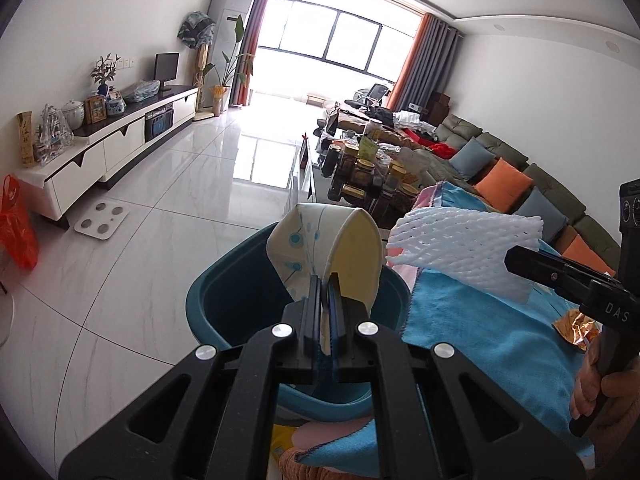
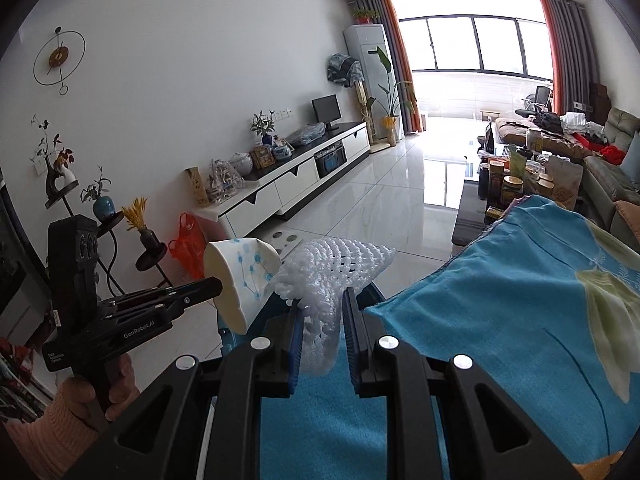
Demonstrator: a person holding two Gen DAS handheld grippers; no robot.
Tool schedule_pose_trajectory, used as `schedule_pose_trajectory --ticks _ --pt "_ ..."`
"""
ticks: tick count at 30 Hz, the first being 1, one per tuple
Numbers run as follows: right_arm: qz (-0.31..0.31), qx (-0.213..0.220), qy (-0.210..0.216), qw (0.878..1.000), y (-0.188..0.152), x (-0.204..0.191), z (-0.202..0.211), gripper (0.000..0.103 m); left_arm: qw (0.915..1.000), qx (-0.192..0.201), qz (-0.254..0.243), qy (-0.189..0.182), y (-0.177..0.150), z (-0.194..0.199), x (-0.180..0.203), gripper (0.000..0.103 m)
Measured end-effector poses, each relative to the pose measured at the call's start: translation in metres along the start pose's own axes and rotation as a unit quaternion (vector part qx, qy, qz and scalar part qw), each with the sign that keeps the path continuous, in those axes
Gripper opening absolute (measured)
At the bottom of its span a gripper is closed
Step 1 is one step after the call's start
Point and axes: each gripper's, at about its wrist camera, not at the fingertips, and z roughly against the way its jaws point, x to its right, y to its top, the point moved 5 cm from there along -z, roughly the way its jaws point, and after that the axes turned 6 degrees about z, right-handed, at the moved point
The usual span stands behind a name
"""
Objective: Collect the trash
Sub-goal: 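Carry the foam net and paper cup in both grippers over the teal bin, then open both grippers to drop the net and cup into the bin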
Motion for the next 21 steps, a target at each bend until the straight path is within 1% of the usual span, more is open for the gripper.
schedule_pose_trajectory --ticks 2,9,12,14,15,16,18,19,21 --pt "0.002 -0.010 0.002 1.000 0.002 -0.002 -0.012 0.018 1.0000 -0.006 0.002 0.007 0.000 -0.009 -0.001 0.004" --pt "0.006 -0.049 0.011 0.999 0.005 -0.009 -0.055 0.020 0.9994 -0.023 0.006 0.027 -0.008 -0.041 0.013 0.004" --pt "0.005 -0.071 0.012 0.997 0.003 -0.012 -0.070 0.023 0.9990 -0.030 0.008 0.032 -0.010 -0.055 0.013 0.004" --pt "-0.001 -0.086 0.014 0.996 0.001 -0.013 -0.080 0.029 0.9985 -0.033 0.010 0.042 -0.010 -0.062 0.010 0.004" --pt "-0.005 -0.095 0.015 0.995 0.000 -0.013 -0.084 0.038 0.9982 -0.035 0.012 0.047 -0.010 -0.066 0.009 0.011" --pt "-0.008 -0.102 0.016 0.995 -0.001 -0.012 -0.087 0.042 0.9979 -0.040 0.017 0.049 -0.009 -0.071 0.010 0.022" --pt "-0.013 -0.102 0.019 0.995 -0.001 -0.010 -0.087 0.043 0.9971 -0.044 0.025 0.057 -0.011 -0.078 0.007 0.027" --pt "-0.016 -0.098 0.019 0.995 -0.001 -0.009 -0.086 0.048 0.9968 -0.046 0.027 0.059 -0.013 -0.081 0.006 0.028" --pt "-0.018 -0.091 0.014 0.996 0.000 -0.005 -0.080 0.050 0.9963 -0.045 0.030 0.067 -0.014 -0.084 0.006 0.029"
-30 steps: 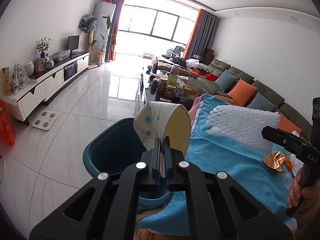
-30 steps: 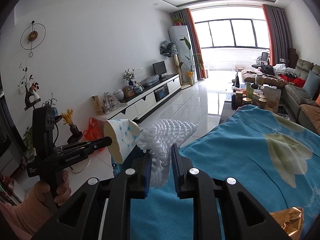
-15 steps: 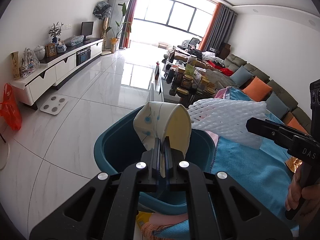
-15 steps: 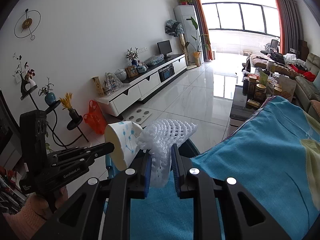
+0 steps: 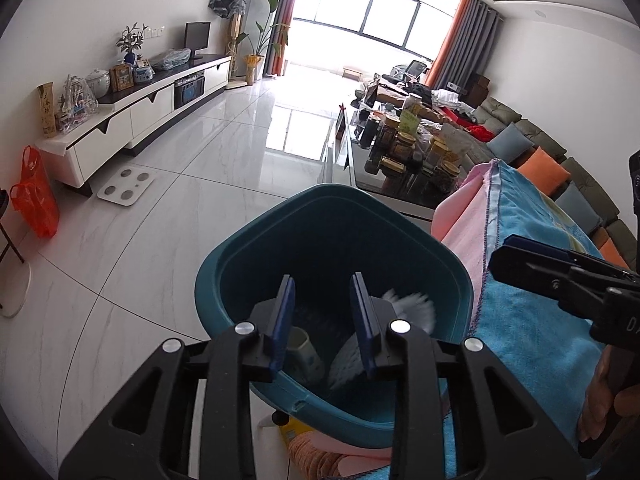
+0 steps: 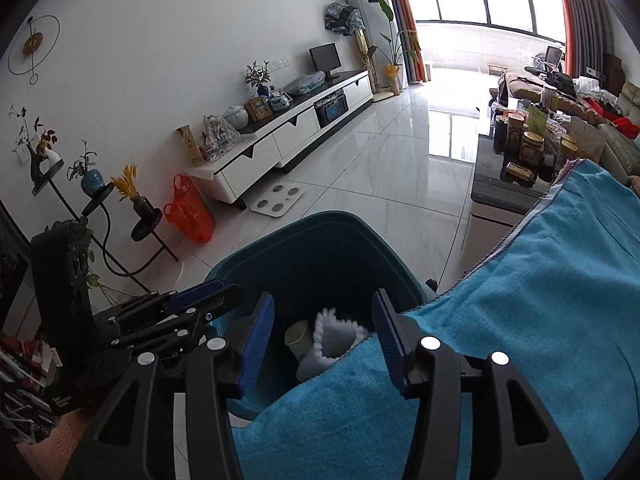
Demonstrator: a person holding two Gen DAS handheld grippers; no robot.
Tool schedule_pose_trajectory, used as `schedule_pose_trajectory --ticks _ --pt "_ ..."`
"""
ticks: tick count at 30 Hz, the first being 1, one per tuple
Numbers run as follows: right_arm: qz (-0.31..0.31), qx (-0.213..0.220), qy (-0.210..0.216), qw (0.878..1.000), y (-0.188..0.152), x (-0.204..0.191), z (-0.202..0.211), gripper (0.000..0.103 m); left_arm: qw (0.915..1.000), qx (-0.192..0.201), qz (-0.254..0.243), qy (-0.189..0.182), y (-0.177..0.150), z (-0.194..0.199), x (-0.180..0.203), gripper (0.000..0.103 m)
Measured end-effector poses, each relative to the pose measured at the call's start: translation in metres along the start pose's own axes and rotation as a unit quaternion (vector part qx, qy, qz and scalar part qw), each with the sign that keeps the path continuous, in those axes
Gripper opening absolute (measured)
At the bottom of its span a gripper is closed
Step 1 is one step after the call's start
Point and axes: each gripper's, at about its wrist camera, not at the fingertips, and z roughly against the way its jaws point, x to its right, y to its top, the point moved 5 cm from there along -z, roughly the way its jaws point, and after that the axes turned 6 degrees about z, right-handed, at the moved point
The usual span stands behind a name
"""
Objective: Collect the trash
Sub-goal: 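Open both grippers to drop the net and cup into the bin, then move both open grippers back over the table trash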
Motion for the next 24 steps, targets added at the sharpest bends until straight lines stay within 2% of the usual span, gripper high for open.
schedule_pose_trajectory --ticks 2,7,10,13,16,19,24 --pt "-0.004 0.009 -0.001 1.000 -0.001 0.003 0.007 0.050 1.0000 0.007 -0.001 0.000 0.000 0.003 0.001 0.031" --pt "-0.007 0.038 0.000 0.999 -0.009 0.009 0.041 0.050 0.9988 0.037 -0.028 -0.018 -0.003 0.028 0.019 0.043" --pt "-0.001 0.060 -0.009 0.998 -0.016 0.013 0.070 0.050 0.9964 0.050 -0.051 -0.045 -0.007 0.047 0.042 0.052" --pt "0.004 0.085 -0.029 0.996 -0.026 0.020 0.105 0.051 0.9917 0.051 -0.080 -0.087 -0.015 0.061 0.076 0.053" --pt "-0.004 0.105 -0.053 0.993 -0.040 0.033 0.139 0.051 0.9831 0.047 -0.114 -0.135 -0.032 0.073 0.117 0.056" --pt "-0.018 0.120 -0.079 0.989 -0.057 0.048 0.171 0.051 0.9705 0.039 -0.150 -0.185 -0.051 0.083 0.161 0.058" --pt "-0.060 0.145 -0.137 0.978 -0.094 0.080 0.227 0.051 0.9436 0.018 -0.216 -0.250 -0.088 0.096 0.233 0.061"
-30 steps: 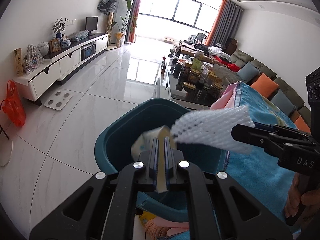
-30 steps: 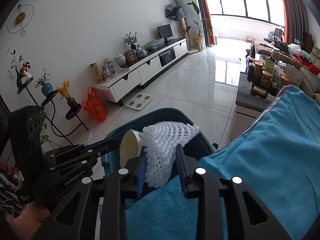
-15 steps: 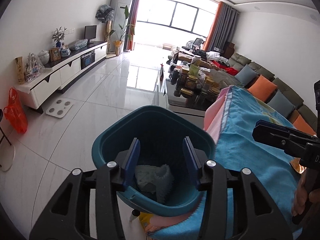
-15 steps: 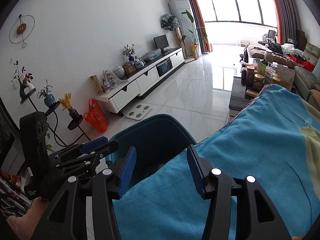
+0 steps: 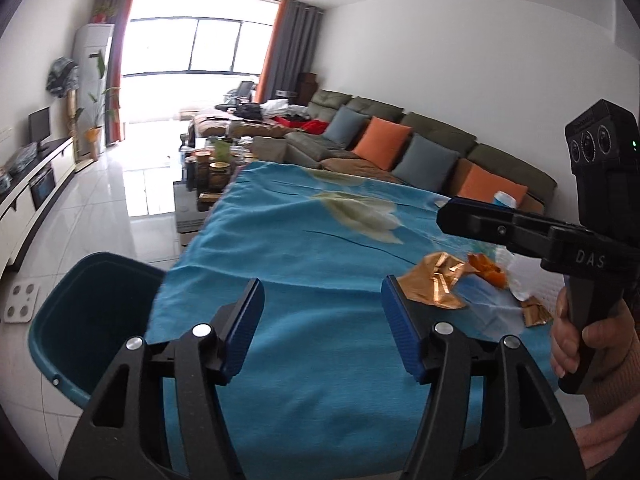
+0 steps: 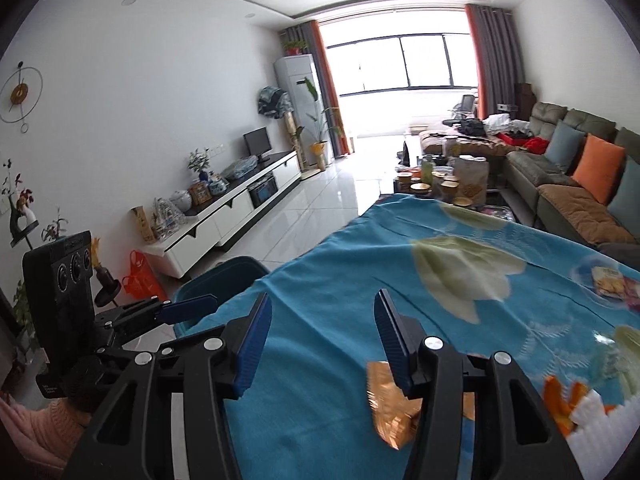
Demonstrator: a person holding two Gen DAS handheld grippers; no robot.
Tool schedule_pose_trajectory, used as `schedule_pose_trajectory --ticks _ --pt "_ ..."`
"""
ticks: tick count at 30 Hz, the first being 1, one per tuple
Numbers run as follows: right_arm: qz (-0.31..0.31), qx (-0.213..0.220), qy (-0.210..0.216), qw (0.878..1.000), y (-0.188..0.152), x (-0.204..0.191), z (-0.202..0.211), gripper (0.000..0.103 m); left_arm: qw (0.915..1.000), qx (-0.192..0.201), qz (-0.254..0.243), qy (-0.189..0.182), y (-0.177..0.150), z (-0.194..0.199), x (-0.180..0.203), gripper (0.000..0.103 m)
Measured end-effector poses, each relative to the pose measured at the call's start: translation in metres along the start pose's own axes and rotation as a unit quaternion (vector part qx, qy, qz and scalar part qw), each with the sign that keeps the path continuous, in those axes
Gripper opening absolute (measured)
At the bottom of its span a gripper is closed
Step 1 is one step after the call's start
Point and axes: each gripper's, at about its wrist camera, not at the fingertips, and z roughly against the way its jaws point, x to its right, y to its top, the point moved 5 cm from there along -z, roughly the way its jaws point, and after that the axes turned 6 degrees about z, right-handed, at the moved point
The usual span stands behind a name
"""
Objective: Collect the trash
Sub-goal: 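Move both open grippers back over the table trash, then grasp the gold foil wrapper with the left gripper while the right grasps a paper cup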
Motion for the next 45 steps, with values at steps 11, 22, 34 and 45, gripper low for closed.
schedule_pose_trajectory --ticks 11,22,34,45 --pt "-0.087 0.024 -0.182 0.979 -0.061 0.109 0.105 0.056 0.9930 -0.080 -0.028 -0.082 -0.032 -0.056 0.077 0.065" --pt "-0.169 0.041 -0.334 0.926 -0.117 0.204 0.186 0.070 0.9910 -0.122 -0.023 -0.050 -0.037 -0.088 0.087 0.068" --pt "-0.303 0.028 -0.328 0.894 -0.166 0.272 0.185 0.078 0.9846 -0.163 0.029 -0.055 -0.037 -0.112 0.075 0.061" --pt "-0.375 0.035 -0.254 0.891 -0.177 0.291 0.176 0.064 0.9803 -0.176 0.055 -0.072 -0.037 -0.119 0.067 0.040"
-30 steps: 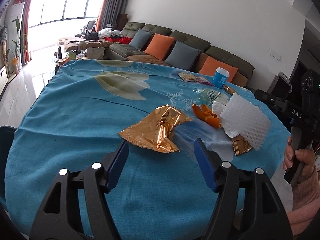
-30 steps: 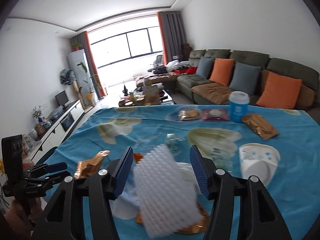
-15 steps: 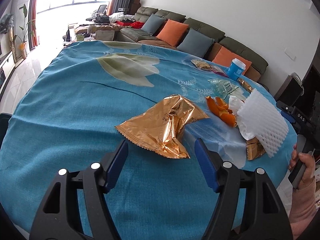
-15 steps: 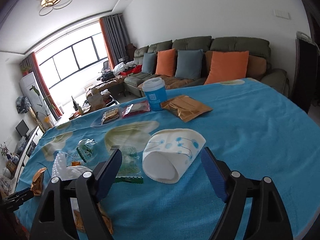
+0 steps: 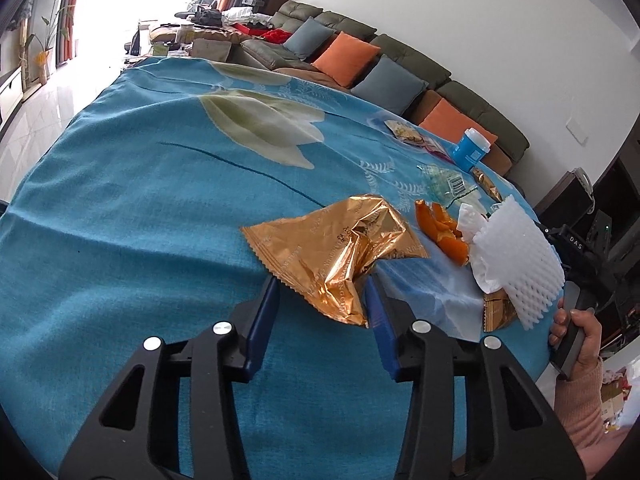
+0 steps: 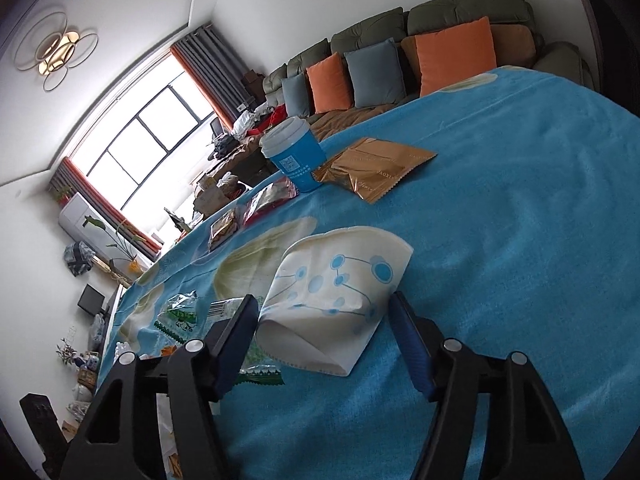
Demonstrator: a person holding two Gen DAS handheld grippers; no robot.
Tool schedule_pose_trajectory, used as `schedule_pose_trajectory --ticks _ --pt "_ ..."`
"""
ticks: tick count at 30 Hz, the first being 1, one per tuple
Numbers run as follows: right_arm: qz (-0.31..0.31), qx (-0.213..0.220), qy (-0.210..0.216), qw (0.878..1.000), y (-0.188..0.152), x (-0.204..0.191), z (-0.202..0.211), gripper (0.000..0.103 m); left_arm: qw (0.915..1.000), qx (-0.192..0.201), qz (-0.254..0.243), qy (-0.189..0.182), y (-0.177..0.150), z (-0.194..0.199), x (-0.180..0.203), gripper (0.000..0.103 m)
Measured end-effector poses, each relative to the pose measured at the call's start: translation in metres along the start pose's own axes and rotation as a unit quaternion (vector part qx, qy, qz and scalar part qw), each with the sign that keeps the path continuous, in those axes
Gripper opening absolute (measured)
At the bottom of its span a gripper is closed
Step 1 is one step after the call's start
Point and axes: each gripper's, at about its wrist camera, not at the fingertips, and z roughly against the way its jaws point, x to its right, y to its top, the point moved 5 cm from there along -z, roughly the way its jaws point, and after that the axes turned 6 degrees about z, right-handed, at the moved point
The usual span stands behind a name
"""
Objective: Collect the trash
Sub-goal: 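Grasp the gold foil wrapper with the left gripper while the right grasps a paper cup, then carry the wrapper and paper cup in both grippers over the teal bin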
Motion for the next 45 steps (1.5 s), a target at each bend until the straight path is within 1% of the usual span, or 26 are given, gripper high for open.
schedule_pose_trajectory --ticks 5,6,8,10,11,12,14,15,19,21,30,31,32,38,45 --pt "0.033 0.014 0.002 0.999 -0.002 -0.012 0.007 0.059 1.0000 -0.004 -0.001 -0.001 0.000 -0.002 0.000 0.032" --pt "0.040 0.016 0.003 0.999 -0.002 -0.015 0.008 0.059 1.0000 -0.005 0.000 -0.002 0.000 -0.003 0.000 0.030" --pt "0.054 0.014 0.000 0.998 -0.003 -0.020 0.008 0.058 1.0000 -0.006 0.000 -0.001 -0.001 -0.004 -0.001 0.028" --pt "0.060 0.005 -0.009 0.998 -0.004 -0.023 0.006 0.060 1.0000 -0.006 -0.001 -0.001 -0.001 -0.004 0.000 0.028" --pt "0.057 -0.009 -0.009 0.998 -0.006 -0.022 0.002 0.062 1.0000 -0.006 -0.002 0.000 -0.001 -0.004 0.000 0.028" --pt "0.050 -0.021 -0.005 0.999 -0.007 -0.020 -0.002 0.069 1.0000 -0.005 -0.003 0.001 -0.001 -0.004 0.000 0.028" --pt "0.035 -0.030 -0.002 0.999 -0.008 -0.015 -0.007 0.069 1.0000 -0.005 -0.005 0.001 -0.001 -0.005 0.001 0.028" --pt "0.034 -0.028 0.001 0.999 -0.008 -0.014 -0.007 0.063 1.0000 -0.004 -0.005 0.002 -0.001 -0.005 0.001 0.028" --pt "0.047 -0.018 0.004 0.999 -0.007 -0.018 -0.003 0.063 1.0000 -0.004 -0.007 0.003 -0.001 -0.005 0.001 0.027" --pt "0.056 -0.007 0.001 0.998 -0.007 -0.022 0.001 0.063 1.0000 -0.004 -0.006 0.001 -0.001 -0.005 0.001 0.022" --pt "0.084 0.041 -0.003 0.996 0.000 -0.035 0.027 0.062 0.9998 0.011 -0.018 0.004 -0.002 0.002 0.002 0.016" --pt "0.086 0.046 -0.002 0.995 0.001 -0.037 0.030 0.062 0.9997 0.014 -0.020 0.005 -0.002 0.004 0.002 0.012" --pt "0.089 0.050 0.000 0.995 0.002 -0.040 0.033 0.062 0.9996 0.017 -0.022 0.008 -0.002 0.005 0.002 0.012" --pt "0.114 0.068 0.023 0.991 0.005 -0.063 0.047 0.062 0.9989 0.032 -0.031 0.016 -0.003 0.016 0.002 0.011" --pt "0.154 0.073 0.086 0.982 0.000 -0.109 0.058 0.062 0.9976 0.053 -0.033 0.030 -0.005 0.035 -0.003 0.011"
